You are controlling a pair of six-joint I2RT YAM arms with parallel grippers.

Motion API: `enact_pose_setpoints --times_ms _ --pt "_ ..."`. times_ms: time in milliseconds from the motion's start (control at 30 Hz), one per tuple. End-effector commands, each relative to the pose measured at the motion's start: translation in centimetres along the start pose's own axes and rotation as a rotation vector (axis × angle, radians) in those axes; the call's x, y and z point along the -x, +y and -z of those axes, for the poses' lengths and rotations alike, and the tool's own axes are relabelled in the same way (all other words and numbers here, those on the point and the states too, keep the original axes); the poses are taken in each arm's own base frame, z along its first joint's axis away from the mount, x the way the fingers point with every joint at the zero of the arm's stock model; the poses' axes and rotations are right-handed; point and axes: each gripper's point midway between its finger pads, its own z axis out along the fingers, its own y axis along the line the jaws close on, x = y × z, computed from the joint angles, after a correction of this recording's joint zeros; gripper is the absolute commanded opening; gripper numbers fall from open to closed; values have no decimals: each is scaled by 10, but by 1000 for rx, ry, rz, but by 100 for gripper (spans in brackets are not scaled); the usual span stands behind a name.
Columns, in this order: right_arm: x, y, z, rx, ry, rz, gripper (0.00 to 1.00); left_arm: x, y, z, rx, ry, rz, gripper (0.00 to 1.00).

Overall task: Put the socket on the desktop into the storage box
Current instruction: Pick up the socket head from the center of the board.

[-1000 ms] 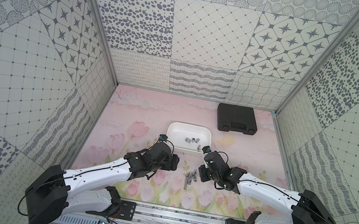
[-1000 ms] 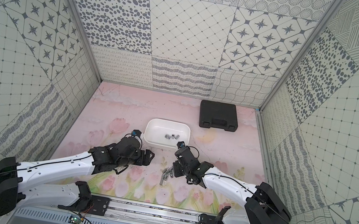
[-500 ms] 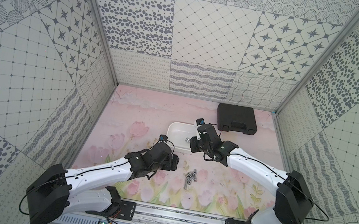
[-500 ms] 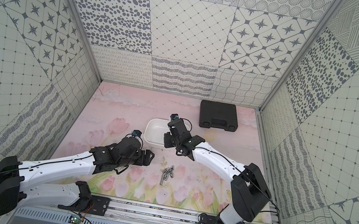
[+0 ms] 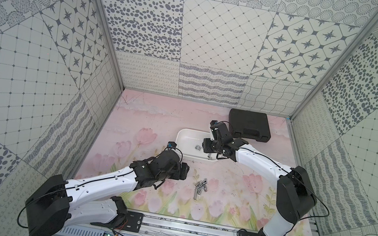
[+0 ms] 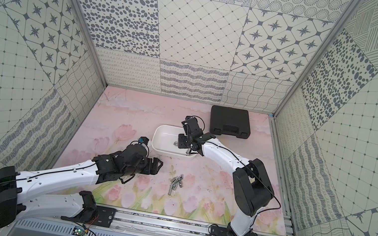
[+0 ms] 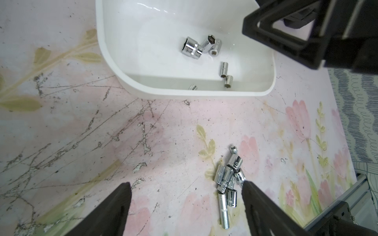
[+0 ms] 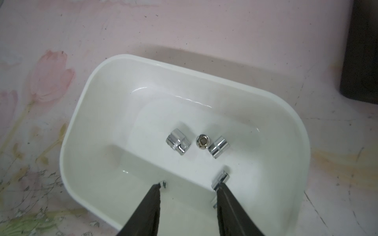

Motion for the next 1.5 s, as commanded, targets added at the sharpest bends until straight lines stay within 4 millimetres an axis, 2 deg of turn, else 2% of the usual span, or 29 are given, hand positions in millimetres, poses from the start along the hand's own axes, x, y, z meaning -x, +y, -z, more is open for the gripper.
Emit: enact_pose_setpoints --times_ms 0,133,267,333,400,433,567,767,1467 --pt "-17 7 40 35 -45 56 49 1 -2 3 -11 -2 3 89" --pt "-76 4 69 60 -53 106 49 1 -2 0 -11 -4 1 89" --pt "-128 6 79 142 -47 116 50 1 -4 -1 -20 -5 4 89" --pt "-143 9 78 173 -42 130 51 0 -6 -2 -34 -9 2 89" --pt "-147 13 77 183 -36 137 50 1 -5 -2 -38 -16 3 89" --pt "-160 11 71 176 -6 141 50 1 -5 -2 -36 -16 1 89" --pt "-181 19 51 168 85 190 49 1 -3 -1 -24 -23 0 89" --pt "-188 31 35 110 141 270 48 2 -3 1 -27 -26 3 89" --pt "-194 28 15 42 190 292 38 4 -4 5 -34 -37 9 89"
